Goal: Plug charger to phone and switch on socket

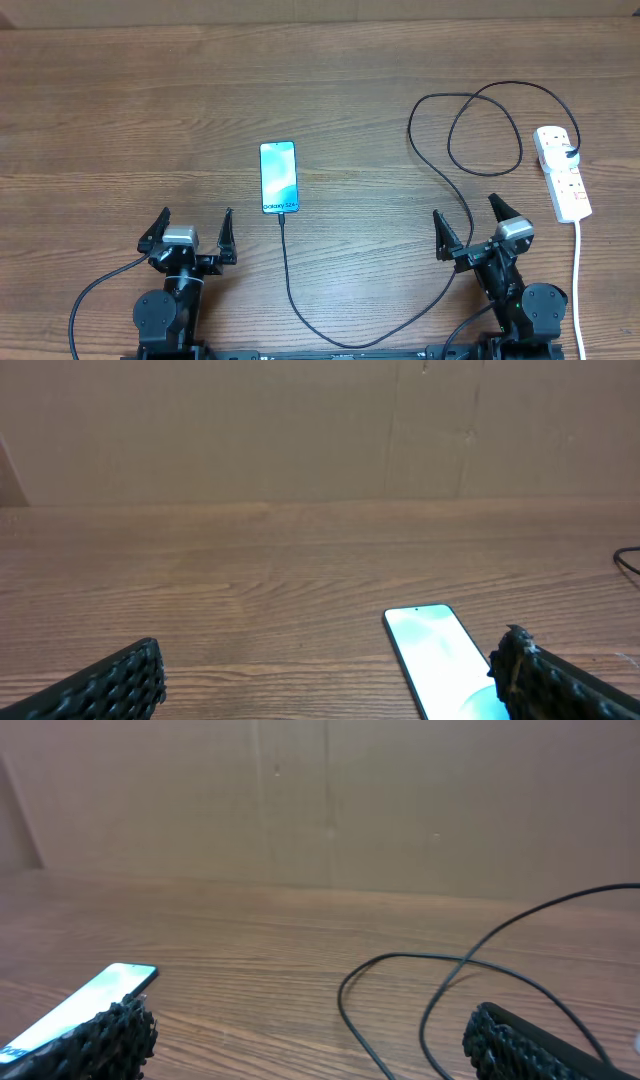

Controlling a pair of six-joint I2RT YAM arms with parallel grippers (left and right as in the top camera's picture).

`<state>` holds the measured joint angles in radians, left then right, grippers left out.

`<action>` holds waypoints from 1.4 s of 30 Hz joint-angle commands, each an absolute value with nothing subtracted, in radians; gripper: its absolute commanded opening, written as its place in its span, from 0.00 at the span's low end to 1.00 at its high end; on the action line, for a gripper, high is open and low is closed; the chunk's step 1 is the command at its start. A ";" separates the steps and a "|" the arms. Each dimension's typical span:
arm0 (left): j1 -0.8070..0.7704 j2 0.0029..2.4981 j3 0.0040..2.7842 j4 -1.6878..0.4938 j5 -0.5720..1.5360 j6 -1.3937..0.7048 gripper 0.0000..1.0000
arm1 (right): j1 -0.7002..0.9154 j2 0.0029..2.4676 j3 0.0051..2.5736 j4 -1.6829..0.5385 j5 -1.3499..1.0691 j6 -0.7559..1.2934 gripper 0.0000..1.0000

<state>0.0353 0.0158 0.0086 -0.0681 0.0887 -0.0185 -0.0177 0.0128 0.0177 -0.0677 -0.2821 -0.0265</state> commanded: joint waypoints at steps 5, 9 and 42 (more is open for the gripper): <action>0.038 0.004 0.005 -0.071 0.078 0.000 1.00 | -0.012 0.002 0.008 -0.069 -0.203 -0.031 1.00; 0.038 0.004 0.005 -0.071 0.078 0.000 1.00 | -0.012 0.002 0.008 -0.066 -0.203 -0.031 1.00; 0.038 0.004 0.005 -0.072 0.078 0.000 1.00 | -0.012 0.002 0.008 -0.066 -0.203 -0.031 1.00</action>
